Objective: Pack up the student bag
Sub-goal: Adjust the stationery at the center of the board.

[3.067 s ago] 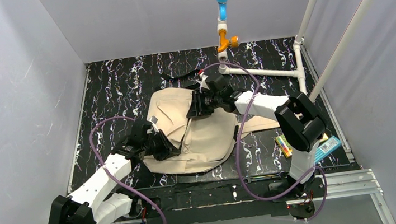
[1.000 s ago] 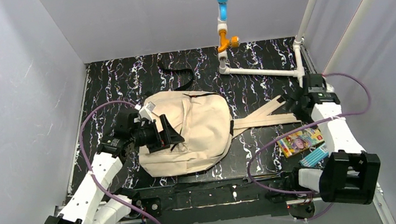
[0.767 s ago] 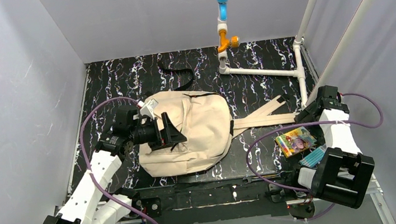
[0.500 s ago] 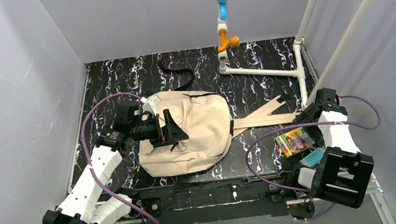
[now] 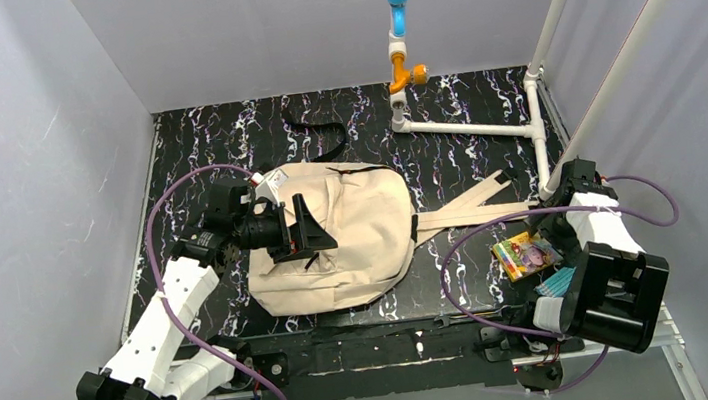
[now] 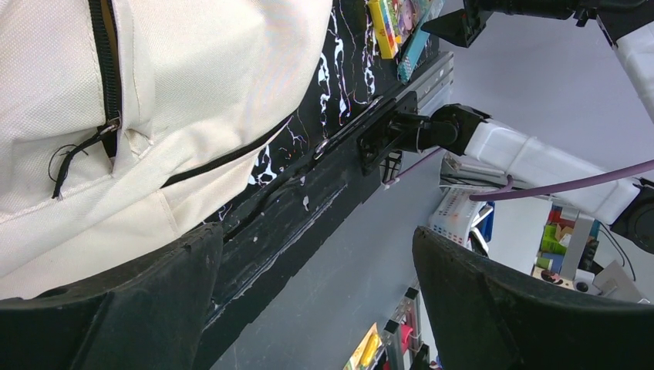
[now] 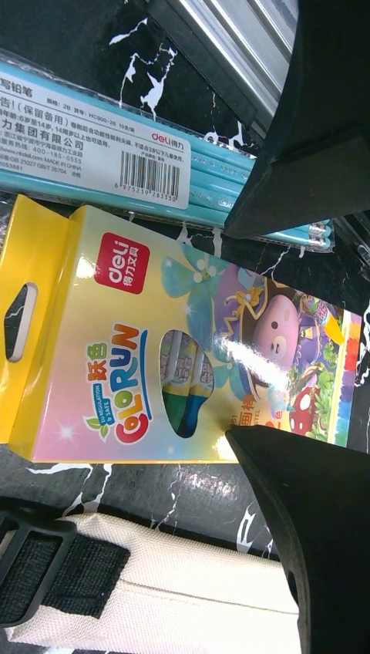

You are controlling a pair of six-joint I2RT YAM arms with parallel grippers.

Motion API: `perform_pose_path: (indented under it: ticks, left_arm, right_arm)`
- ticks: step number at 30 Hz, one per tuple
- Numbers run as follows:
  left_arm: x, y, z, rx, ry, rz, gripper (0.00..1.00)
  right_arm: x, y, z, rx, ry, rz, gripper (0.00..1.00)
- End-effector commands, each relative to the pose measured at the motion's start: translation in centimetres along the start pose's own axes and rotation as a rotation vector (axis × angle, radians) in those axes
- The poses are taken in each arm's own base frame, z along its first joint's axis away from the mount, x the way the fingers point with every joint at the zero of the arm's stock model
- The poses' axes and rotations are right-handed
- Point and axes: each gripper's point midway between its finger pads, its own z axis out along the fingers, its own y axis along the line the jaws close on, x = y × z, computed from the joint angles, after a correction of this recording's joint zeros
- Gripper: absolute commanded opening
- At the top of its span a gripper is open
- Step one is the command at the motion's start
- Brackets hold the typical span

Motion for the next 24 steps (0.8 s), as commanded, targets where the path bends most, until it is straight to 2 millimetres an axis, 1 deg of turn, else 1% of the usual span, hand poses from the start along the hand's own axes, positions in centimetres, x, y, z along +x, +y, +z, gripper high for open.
perform_pose_path:
  ticks: [1,4,7,10,14,19,22,24]
  left_arm:
    - [-0.1,-1.4,-0.6,0.037,0.009,0.038,0.92]
    - [-0.2,-1.5,-0.7,0.039,0.002,0.047,0.92]
    - [-0.3,-1.6,-0.8,0.043,-0.017,0.06,0.93]
    - [-0.1,-1.5,-0.7,0.055,-0.024,0.067,0.93]
    - [0.4,-1.3,-0.6,0.068,-0.006,0.074,0.93]
    - [0.4,-1.5,-0.5,0.081,0.005,0.086,0.93]
    - [0.4,-1.5,-0.5,0.083,0.006,0.088,0.93]
    - [0.5,-1.5,-0.5,0.083,0.005,0.088,0.93]
  right_arm:
    - [-0.7,0.5,0.6,-0.011,-0.022,0.019,0.98]
    - [-0.8,0.8,0.6,-0.027,-0.028,0.001,0.98]
    - [-1.0,1.3,0.1,-0.067,-0.039,-0.015,0.98]
    - [-1.2,2.3,-0.6,-0.135,-0.063,-0.022,0.98]
    - [-1.4,2.9,-1.0,-0.161,-0.079,-0.025,0.98]
    - [-1.4,3.4,-0.2,-0.122,-0.053,-0.03,0.98]
    - [-1.6,2.8,0.0,-0.042,-0.053,-0.044,0.98]
    - [-1.6,2.5,0.0,-0.022,-0.063,-0.04,0.98]
